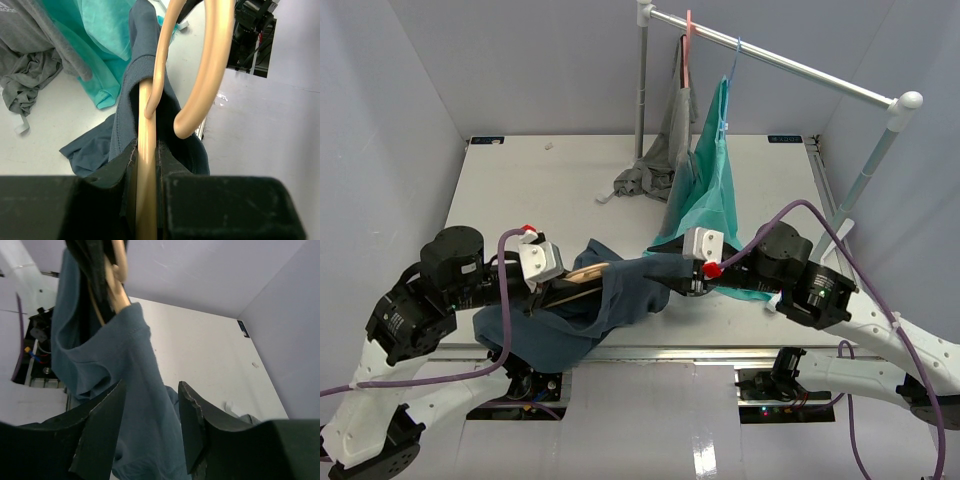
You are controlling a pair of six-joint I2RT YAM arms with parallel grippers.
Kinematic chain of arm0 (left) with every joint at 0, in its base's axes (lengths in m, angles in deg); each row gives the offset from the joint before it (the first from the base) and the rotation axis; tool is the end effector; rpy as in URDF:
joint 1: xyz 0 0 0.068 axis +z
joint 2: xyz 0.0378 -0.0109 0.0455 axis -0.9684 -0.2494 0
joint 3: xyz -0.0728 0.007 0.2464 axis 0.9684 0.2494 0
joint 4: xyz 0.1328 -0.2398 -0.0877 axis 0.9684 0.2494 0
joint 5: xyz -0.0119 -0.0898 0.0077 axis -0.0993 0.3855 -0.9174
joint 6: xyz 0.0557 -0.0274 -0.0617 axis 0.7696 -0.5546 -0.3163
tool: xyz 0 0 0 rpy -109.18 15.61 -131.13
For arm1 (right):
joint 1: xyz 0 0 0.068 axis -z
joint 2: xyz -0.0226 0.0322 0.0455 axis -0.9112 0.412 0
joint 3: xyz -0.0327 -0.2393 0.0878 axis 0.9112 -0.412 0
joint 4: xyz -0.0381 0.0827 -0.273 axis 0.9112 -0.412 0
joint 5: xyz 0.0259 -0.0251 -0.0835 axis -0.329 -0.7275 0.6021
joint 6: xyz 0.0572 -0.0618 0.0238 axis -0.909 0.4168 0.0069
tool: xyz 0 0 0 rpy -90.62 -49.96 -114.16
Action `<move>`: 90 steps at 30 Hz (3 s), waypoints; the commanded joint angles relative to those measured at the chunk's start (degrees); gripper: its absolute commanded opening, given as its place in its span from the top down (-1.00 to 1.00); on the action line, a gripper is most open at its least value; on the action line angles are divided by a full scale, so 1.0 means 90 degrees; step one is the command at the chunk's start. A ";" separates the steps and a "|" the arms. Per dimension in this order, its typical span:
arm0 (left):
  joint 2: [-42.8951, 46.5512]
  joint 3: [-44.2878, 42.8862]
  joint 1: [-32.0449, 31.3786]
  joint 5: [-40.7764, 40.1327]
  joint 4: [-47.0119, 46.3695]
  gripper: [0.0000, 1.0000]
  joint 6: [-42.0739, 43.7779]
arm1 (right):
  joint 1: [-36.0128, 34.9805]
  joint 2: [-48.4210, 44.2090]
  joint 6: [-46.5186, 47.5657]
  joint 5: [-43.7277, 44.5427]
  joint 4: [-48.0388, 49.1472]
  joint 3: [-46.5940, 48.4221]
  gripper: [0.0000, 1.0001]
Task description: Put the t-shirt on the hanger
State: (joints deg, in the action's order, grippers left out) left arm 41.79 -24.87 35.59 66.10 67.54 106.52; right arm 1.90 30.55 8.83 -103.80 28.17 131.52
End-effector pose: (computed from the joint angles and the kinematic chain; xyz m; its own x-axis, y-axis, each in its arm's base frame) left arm 0.0927 -0.1264 0.4309 -0.0185 0.3738 -0.9273 0.9526 0.2883 0.0972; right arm 0.1026 0.2516 0.4229 0.3780 -0.0459 -0.9247 -0.9025 0.2044 -0.3791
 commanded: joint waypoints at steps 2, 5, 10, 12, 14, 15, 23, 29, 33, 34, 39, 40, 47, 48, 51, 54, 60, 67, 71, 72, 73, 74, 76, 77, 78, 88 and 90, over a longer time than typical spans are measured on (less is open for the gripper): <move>-0.0105 -0.0169 -0.0003 0.0097 -0.0247 1.00 0.0191 | -0.0005 0.0120 0.0425 -0.0843 -0.0871 0.0644 -0.07; -0.0139 -0.0153 -0.0003 0.0263 -0.0276 1.00 0.0229 | -0.0005 0.0323 0.0492 -0.0820 -0.0998 0.0757 -0.08; -0.0106 -0.0125 -0.0003 0.0596 -0.0395 1.00 0.0287 | 0.0004 0.0776 0.0573 -0.0731 -0.1037 0.0984 -0.09; -0.0062 -0.0111 -0.0003 0.0720 -0.0495 1.00 0.0297 | -0.0005 0.0943 0.0600 -0.0638 -0.1032 0.1037 -0.09; -0.0043 -0.0106 -0.0003 0.0781 -0.0541 1.00 0.0291 | 0.0004 0.1065 0.0608 -0.0481 -0.1002 0.1048 -0.05; -0.0033 -0.0117 -0.0003 0.0772 -0.0568 1.00 0.0291 | 0.0019 0.1064 0.0601 -0.0405 -0.0976 0.1003 0.04; 0.0073 -0.0274 -0.0003 0.0556 -0.0681 1.00 0.0193 | 0.0676 0.0571 0.0231 0.0021 -0.0599 0.0200 0.85; 0.0076 -0.0370 -0.0003 0.0340 -0.0610 1.00 0.0163 | 0.1180 0.0128 -0.0102 0.0168 -0.0360 -0.0344 0.79; 0.0076 -0.0390 -0.0003 0.0258 -0.0560 1.00 0.0170 | 0.1216 -0.0100 -0.0200 0.0192 -0.0287 -0.0450 0.56; 0.0076 -0.0389 -0.0003 0.0214 -0.0552 1.00 0.0170 | 0.1209 -0.0174 -0.0229 0.0240 -0.0271 -0.0463 0.51; 0.0143 -0.0416 -0.0003 -0.0052 -0.0474 1.00 0.0226 | 0.1226 -0.0483 -0.0384 0.0596 -0.0265 -0.0616 0.27; 0.0156 -0.0423 -0.0003 -0.0093 -0.0466 1.00 0.0231 | 0.1226 -0.0520 -0.0410 0.0637 -0.0268 -0.0646 0.25; 0.0066 -0.0417 -0.0003 -0.0055 -0.0482 1.00 0.0219 | 0.1226 -0.0614 -0.0543 0.0560 -0.0265 -0.0757 0.14; 0.0066 -0.0404 -0.0003 -0.0029 -0.0502 1.00 0.0219 | 0.1226 -0.0614 -0.0543 0.0520 -0.0258 -0.0730 0.09; 0.0046 -0.0279 -0.0003 0.0057 -0.0597 1.00 0.0218 | 0.1226 -0.0629 -0.0483 0.0242 -0.0313 -0.0523 -0.13; -0.0034 -0.0104 -0.0003 0.0110 -0.0662 1.00 0.0208 | 0.1226 -0.0602 -0.0399 -0.0267 -0.0458 -0.0137 -0.31; -0.0117 0.0175 -0.0003 0.0219 -0.0794 1.00 0.0229 | 0.1222 -0.0563 -0.0243 -0.1209 -0.0652 0.0537 -0.37; -0.0326 0.0323 -0.0003 0.0606 -0.1042 1.00 0.0163 | 0.1209 0.0133 -0.0350 -0.2362 -0.0387 0.1190 -0.40; -0.0410 0.0462 -0.0003 0.0776 -0.1281 1.00 0.0181 | 0.1193 0.0825 -0.0370 -0.2529 -0.0405 0.1620 -0.41; -0.0424 0.0504 -0.0003 0.0826 -0.1334 1.00 0.0187 | 0.1180 0.0934 -0.0367 -0.2580 -0.0395 0.1707 -0.40; -0.0432 0.0545 -0.0003 0.0868 -0.1376 1.00 0.0181 | 0.1159 0.0984 -0.0367 -0.2636 -0.0374 0.1757 -0.40; -0.0487 0.0557 -0.0003 0.0898 -0.1397 1.00 0.0180 | 0.1094 0.1088 -0.0376 -0.2676 -0.0263 0.1779 -0.40; -0.0530 0.0627 -0.0003 0.0982 -0.1493 1.00 0.0164 | 0.0981 0.1171 -0.0423 -0.2669 -0.0145 0.1774 -0.40; -0.0543 0.0657 -0.0003 0.1035 -0.1541 1.00 0.0154 | 0.0921 0.1210 -0.0442 -0.2666 -0.0077 0.1753 -0.40; -0.0548 0.0690 -0.0003 0.1079 -0.1595 1.00 0.0143 | 0.0872 0.1238 -0.0453 -0.2660 -0.0012 0.1726 -0.39; -0.0663 0.0783 -0.0003 0.1150 -0.1848 1.00 0.0167 | 0.0611 0.1664 -0.1059 -0.2571 0.0953 0.1522 -0.05; -0.0667 0.0726 -0.0003 0.1144 -0.1886 1.00 0.0170 | 0.0611 0.1882 -0.1090 -0.2448 0.0585 0.1784 0.22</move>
State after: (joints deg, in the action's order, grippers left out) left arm 35.34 -17.22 35.35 74.10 54.69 108.13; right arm 7.54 44.00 1.79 -126.91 32.20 143.90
